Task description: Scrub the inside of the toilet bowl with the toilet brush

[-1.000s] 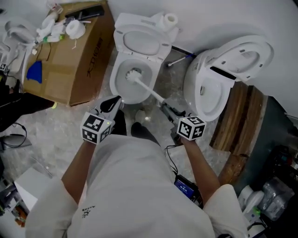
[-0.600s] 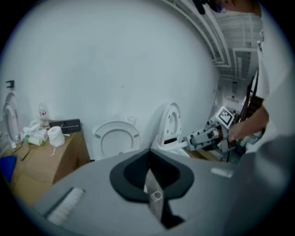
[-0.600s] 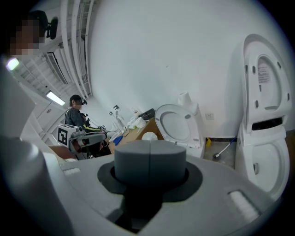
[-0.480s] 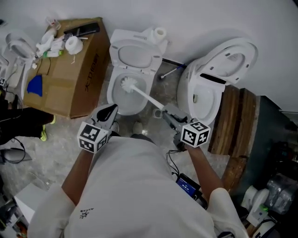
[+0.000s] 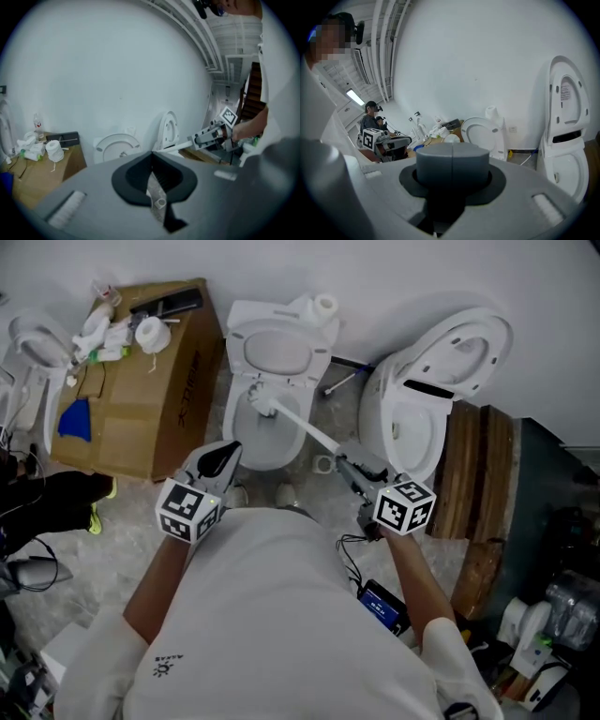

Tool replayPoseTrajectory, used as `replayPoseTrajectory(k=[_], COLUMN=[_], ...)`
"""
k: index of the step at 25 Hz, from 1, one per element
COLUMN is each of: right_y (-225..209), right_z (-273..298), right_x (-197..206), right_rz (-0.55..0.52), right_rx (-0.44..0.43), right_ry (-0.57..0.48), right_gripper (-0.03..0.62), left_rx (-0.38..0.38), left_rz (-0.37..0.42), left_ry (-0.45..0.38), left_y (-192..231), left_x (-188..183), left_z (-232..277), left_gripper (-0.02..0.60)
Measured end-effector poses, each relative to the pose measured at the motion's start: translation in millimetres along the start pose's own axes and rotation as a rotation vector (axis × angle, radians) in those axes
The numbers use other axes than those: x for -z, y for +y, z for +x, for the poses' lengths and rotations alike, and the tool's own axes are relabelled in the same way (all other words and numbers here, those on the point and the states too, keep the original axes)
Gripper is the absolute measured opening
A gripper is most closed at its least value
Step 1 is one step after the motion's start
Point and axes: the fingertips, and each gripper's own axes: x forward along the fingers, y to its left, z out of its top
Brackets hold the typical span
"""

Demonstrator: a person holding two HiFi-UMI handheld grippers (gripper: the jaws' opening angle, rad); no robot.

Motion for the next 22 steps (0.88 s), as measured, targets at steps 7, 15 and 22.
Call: replayPoseTrajectory(k=[7, 15, 22], right_y=[9.6, 24.4, 35.4], right_z=[1.4, 1.3, 5.8], right_x=[6.7, 14.0, 19.9], right_rz=[-0.002, 0.002, -0.015], right_rx=[0.030, 0.030, 0.030], right_ry=[-0.018, -0.008, 0.014], right_gripper=[0.146, 0.145, 0.146], left_rx=[0.043, 0.073, 0.072], left_rz=[0.031, 0.019, 0.006], left_ry=[-0.015, -0.011, -0.008], left_y=[5.2, -3.5, 0.1], left_x=[-3.1, 5.2, 11.5], left_z=[-8.5, -11.2, -17.7], left_gripper=[-0.014, -0.014, -0.014])
